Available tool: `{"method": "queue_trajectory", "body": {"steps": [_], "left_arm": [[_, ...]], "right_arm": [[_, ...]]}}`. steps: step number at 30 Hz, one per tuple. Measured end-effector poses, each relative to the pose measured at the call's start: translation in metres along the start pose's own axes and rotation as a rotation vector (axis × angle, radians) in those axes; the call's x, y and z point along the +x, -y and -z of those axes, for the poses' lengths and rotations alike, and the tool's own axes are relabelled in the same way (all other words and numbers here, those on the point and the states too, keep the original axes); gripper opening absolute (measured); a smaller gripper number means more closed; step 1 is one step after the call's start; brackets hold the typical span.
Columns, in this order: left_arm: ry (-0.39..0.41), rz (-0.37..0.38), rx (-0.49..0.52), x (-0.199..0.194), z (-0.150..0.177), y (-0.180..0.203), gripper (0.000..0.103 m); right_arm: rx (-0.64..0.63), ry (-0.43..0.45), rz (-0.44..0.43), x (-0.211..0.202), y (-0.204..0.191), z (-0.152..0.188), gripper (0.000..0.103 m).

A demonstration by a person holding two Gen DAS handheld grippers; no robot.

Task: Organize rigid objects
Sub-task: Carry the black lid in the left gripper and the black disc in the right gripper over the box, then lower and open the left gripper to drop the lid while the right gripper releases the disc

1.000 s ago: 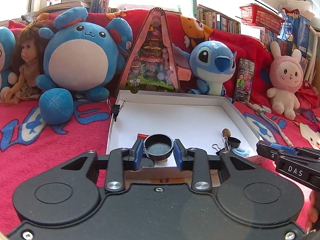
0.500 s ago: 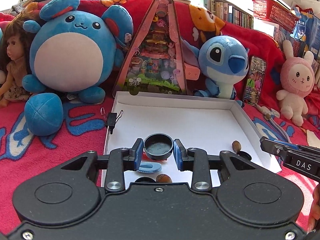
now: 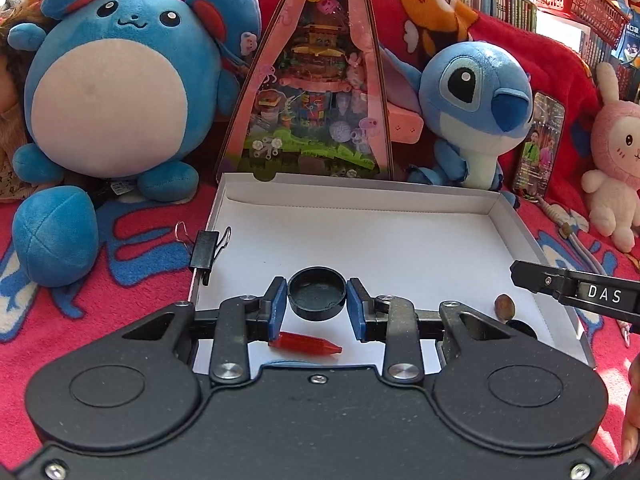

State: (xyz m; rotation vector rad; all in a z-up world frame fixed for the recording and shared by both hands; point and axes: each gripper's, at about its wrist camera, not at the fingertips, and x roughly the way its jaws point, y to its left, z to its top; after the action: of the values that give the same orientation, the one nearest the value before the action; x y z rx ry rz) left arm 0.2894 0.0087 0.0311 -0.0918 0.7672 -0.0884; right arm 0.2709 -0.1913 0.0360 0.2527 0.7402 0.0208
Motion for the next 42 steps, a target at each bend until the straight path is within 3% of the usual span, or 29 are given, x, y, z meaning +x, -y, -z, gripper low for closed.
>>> {"method": "queue_trajectory", "body": {"steps": [31,42], "left_arm": [[-0.026,-0.037,0.044,0.018,0.012,0.005,0.031],[-0.022,-0.038,0.049,0.017,0.013,0.006,0.031]], "right_arm": [[-0.151,-0.043,-0.044,0.016,-0.033,0.020,0.036],[-0.137,-0.065,-0.037,0.020,-0.029,0.025,0.037]]}}
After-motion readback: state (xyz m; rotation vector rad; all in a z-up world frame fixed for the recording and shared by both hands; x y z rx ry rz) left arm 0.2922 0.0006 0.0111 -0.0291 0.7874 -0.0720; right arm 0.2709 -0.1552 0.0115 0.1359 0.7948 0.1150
